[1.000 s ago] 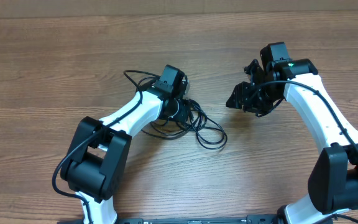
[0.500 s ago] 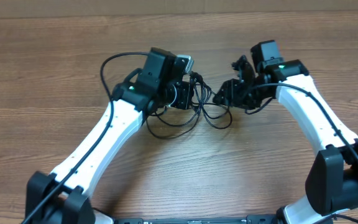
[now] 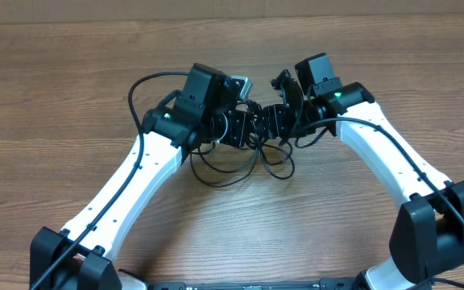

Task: Untangle cables

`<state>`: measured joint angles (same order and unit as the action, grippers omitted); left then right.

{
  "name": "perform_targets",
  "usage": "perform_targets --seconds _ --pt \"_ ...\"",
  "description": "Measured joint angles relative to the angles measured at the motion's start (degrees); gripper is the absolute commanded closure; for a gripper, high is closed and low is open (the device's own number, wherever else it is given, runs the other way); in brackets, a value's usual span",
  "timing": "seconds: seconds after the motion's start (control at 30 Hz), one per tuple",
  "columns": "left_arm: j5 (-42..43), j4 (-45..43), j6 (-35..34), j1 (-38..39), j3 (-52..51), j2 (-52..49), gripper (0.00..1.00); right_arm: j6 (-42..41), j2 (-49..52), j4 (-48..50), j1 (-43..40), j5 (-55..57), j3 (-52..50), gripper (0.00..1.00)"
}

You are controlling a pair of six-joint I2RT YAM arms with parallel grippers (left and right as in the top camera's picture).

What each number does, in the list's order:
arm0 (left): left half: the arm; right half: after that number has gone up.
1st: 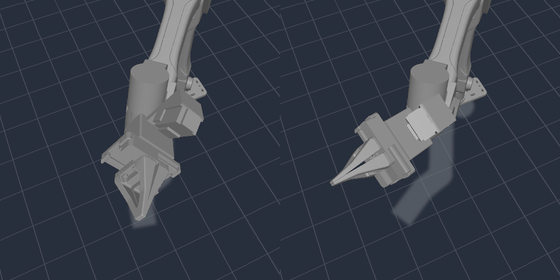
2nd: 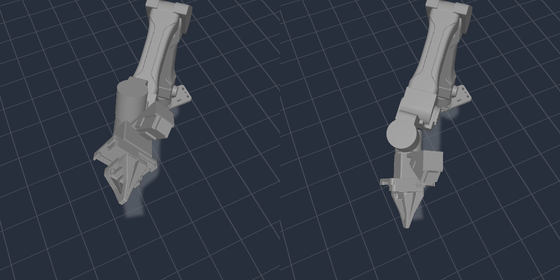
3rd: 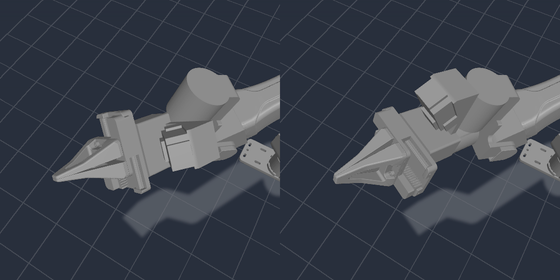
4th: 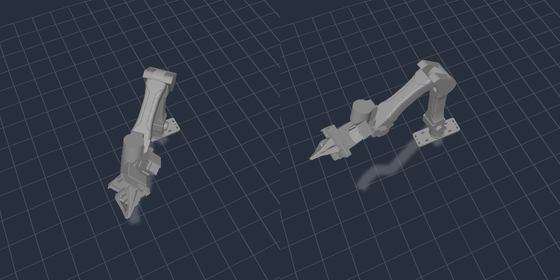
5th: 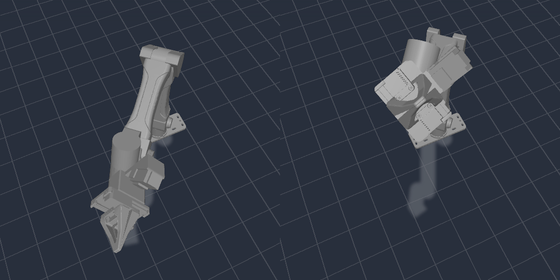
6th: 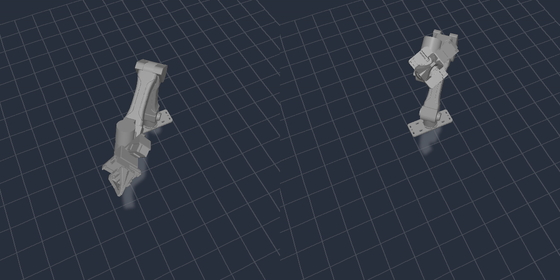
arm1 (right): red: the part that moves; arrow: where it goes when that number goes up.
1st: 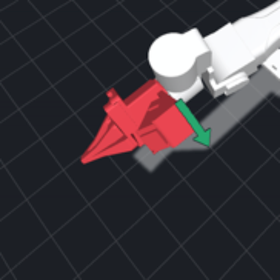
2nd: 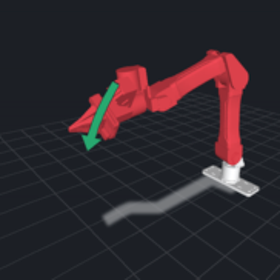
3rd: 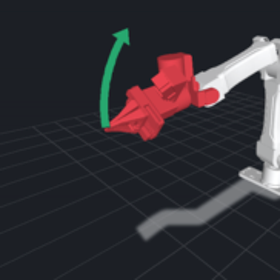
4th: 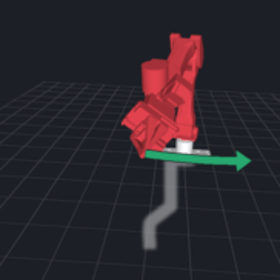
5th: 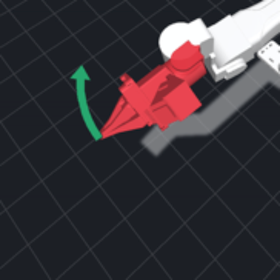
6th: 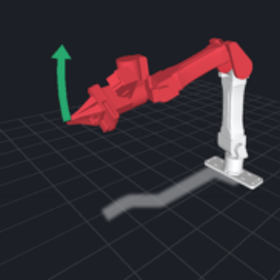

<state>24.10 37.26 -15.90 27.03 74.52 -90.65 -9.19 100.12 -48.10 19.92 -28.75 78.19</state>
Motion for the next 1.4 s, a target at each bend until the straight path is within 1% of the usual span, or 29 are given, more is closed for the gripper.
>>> perform_targets --seconds 0.03,0.07,0.1,0.13,0.17,0.23,0.3,0.47,0.53,0.63,0.73,0.83,0.87,0.93,0.97,1.03,1.1,1.13,1.2,1.23,1.27,1.3,1.4 --pt "0.76 0.0 0.0 0.0 0.0 0.0 0.96 -0.13 0.0 0.76 0.04 0.02 0.0 0.73" --pt "1.55 -0.04 0.0 0.0 0.0 0.0 0.96 0.09 0.0 1.68 0.07 0.11 0.0 0.79" --pt "1.86 -0.02 0.0 0.0 0.0 0.0 0.96 -0.04 0.0 1.95 0.09 0.52 0.0 0.83" --pt "2.03 -0.2 0.0 -0.04 0.0 0.0 0.96 -0.37 0.0 1.92 0.09 1.14 0.0 0.84" --pt "2.08 -0.31 0.0 -0.13 0.0 0.0 0.96 -1.14 0.0 1.75 0.13 2.12 0.0 0.83" --pt "1.68 -0.11 0.0 -0.42 0.0 0.0 0.96 -3.52 0.0 0.35 0.57 5.01 0.0 0.74" --pt "1.01 0.87 0.0 -1.01 0.0 0.0 0.96 -6.47 0.0 -1.79 1.07 8.66 0.0 0.69" --pt "-0.02 3.56 0.52 -3.65 0.0 0.61 0.96 -14.64 -0.04 -7.65 1.2 19.76 0.0 0.65" --pt "-1.14 4.85 1.05 -6.27 0.0 2.45 0.96 -17.68 -0.04 -9.7 0.07 26.08 -0.09 0.62" --pt "-2.67 5.64 1.77 -10.78 0.0 6.84 0.96 -20.61 -0.04 -10.03 -1.84 32.17 -0.09 0.59" --pt "-3.34 6.01 2.43 -13.9 0.02 10.6 0.96 -22.1 -0.04 -9.75 -2.67 34.29 -0.09 0.59" --pt "-3.39 6.08 2.58 -15.04 0.13 12.22 0.96 -22.21 -0.04 -8.66 -2.67 32.44 -0.09 0.59" --pt "-3.3 6.08 2.56 -15.04 0.13 12.26 0.92 -21.66 -0.04 -8.15 -2.64 30.86 -0.09 0.59" --pt "-2.93 6.1 2.43 -14.91 0.13 11.98 0.8 -20.44 -0.04 -8.17 -2.58 28.04 -0.09 0.59" --pt "-2.62 6.08 2.4 -14.56 0.13 11.63 0.76 -20.0 -0.04 -8.57 -2.51 26.91 -0.09 0.59" --pt "-2.25 6.05 1.97 -13.6 0.13 10.64 0.75 -19.26 -0.04 -9.44 -2.32 25.62 -0.09 0.59" --pt "-1.86 6.05 1.73 -12.0 0.13 8.76 0.68 -18.88 -0.04 -10.29 -2.25 25.09 -0.09 0.56" --pt "-1.73 6.01 1.51 -11.21 0.13 7.69 0.67 -18.64 -0.04 -10.6 -2.25 25.07 -0.09 0.54" --pt "-1.55 5.22 1.09 -9.31 0.13 4.72 0.62 -18.47 -0.04 -11.34 -2.34 25.03 -0.09 0.5" --pt "-1.53 4.87 1.05 -8.57 0.13 3.61 0.56 -18.25 -0.04 -11.56 -2.45 25.05 -0.11 0.47" --pt "-1.49 3.98 1.09 -7.54 0.13 1.99 0.52 -18.05 -0.04 -11.8 -2.69 24.94 -0.11 0.43" --pt "-1.4 3.19 1.01 -6.73 0.13 0.74 0.5 -18.03 -0.04 -12.24 -3.13 24.81 -0.11 0.31" --pt "-1.36 -0.42 0.85 -4.04 0.11 -3.45 0.5 -17.94 -0.04 -12.92 -4.79 23.98 -0.11 0.19"
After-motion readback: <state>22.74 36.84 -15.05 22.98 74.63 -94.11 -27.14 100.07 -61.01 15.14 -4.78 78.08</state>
